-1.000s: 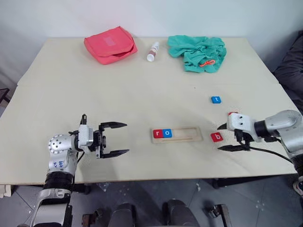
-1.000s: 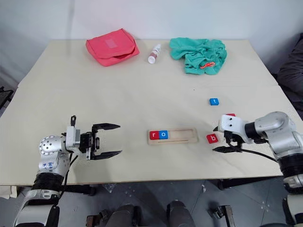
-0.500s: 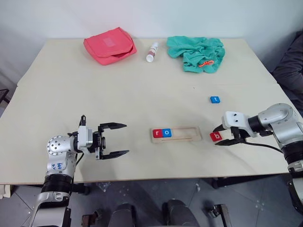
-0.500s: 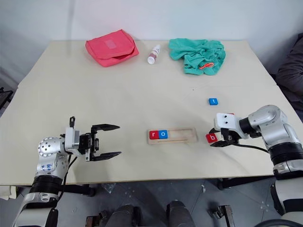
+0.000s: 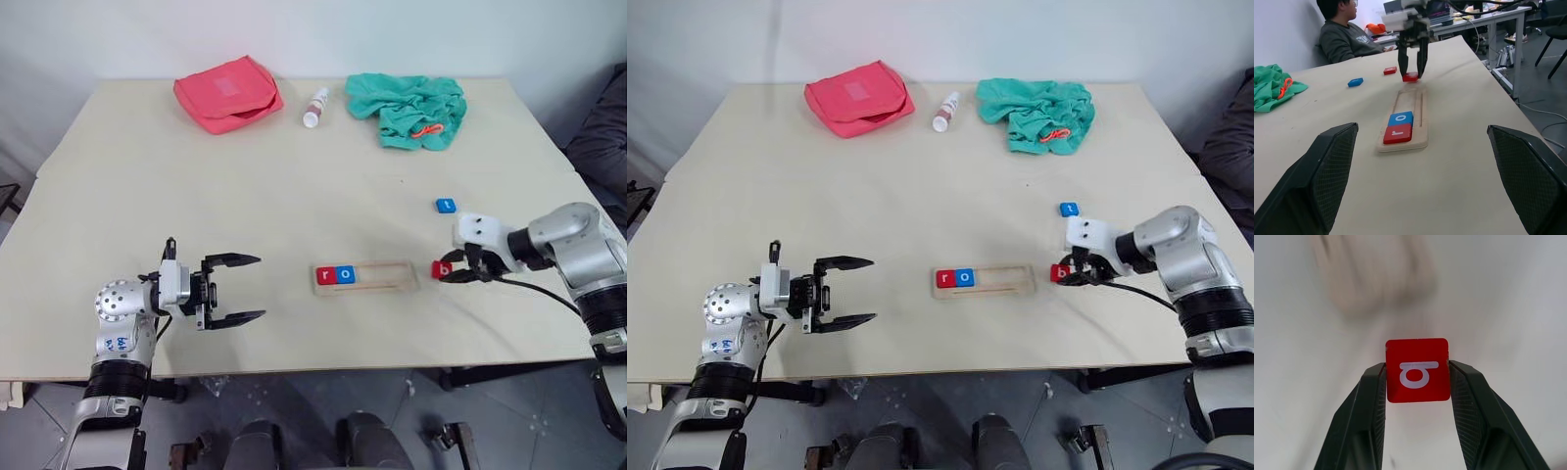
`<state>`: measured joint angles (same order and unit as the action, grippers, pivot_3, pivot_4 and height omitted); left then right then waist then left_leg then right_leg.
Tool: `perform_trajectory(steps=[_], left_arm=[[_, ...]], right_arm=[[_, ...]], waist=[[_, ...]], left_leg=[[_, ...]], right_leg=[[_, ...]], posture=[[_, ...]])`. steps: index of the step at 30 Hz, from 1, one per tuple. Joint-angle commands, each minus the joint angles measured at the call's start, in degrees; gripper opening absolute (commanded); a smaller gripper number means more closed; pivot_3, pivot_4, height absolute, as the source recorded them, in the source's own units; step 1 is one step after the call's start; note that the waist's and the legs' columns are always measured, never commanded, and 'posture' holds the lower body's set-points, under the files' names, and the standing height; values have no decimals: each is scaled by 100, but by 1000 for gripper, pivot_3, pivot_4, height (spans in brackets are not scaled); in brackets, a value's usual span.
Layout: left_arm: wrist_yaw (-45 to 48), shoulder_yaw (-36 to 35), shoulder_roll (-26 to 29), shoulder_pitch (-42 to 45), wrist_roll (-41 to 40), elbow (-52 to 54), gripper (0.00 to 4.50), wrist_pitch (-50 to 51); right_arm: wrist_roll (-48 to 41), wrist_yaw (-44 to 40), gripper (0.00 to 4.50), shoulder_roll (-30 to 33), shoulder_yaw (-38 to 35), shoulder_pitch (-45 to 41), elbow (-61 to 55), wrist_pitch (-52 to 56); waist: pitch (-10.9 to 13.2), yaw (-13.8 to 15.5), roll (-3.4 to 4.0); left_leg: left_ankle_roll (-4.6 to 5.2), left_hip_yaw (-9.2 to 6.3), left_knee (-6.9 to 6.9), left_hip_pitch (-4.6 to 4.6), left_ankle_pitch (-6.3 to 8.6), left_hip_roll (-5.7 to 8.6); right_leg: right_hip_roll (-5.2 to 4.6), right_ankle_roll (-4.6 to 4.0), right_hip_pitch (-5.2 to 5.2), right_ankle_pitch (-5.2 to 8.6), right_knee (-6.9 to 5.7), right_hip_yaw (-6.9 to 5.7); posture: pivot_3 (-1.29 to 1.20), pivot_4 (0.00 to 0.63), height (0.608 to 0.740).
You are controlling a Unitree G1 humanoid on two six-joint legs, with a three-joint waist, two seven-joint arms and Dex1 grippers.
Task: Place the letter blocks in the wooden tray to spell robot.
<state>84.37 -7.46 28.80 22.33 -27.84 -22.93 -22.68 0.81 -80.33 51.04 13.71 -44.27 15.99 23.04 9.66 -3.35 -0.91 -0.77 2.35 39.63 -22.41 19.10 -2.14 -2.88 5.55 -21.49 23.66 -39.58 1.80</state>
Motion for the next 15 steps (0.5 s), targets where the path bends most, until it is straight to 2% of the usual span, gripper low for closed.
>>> perform_trajectory(steps=[1, 9, 15], left_arm=[[58, -96, 73, 62, -94, 4, 4500, -77], [301, -46, 5, 239, -62, -308, 4500, -172], [365, -37, 28, 358, -57, -497, 4500, -257]], right_arm=[[-479, 164, 1463, -217, -263, -201, -1212, 1187], [-545, 774, 1463, -965, 312, -345, -2152, 2178], [-373, 778, 1463, -1061, 836, -538, -1909, 1976]], waist=[[0, 1, 0], [0, 20, 0], [0, 1, 0]], left_leg=[[0, -1, -1, 0, 0, 0], [0, -7, -2, -1, 1, 15], [4, -12, -4, -3, 3, 36]], right_leg=[[0, 0, 0, 0, 1, -1], [-14, 0, 0, 0, 0, -5], [-34, 0, -2, 0, -3, -21]], posture=[[0, 150, 740], [0, 150, 740], [0, 150, 740]])
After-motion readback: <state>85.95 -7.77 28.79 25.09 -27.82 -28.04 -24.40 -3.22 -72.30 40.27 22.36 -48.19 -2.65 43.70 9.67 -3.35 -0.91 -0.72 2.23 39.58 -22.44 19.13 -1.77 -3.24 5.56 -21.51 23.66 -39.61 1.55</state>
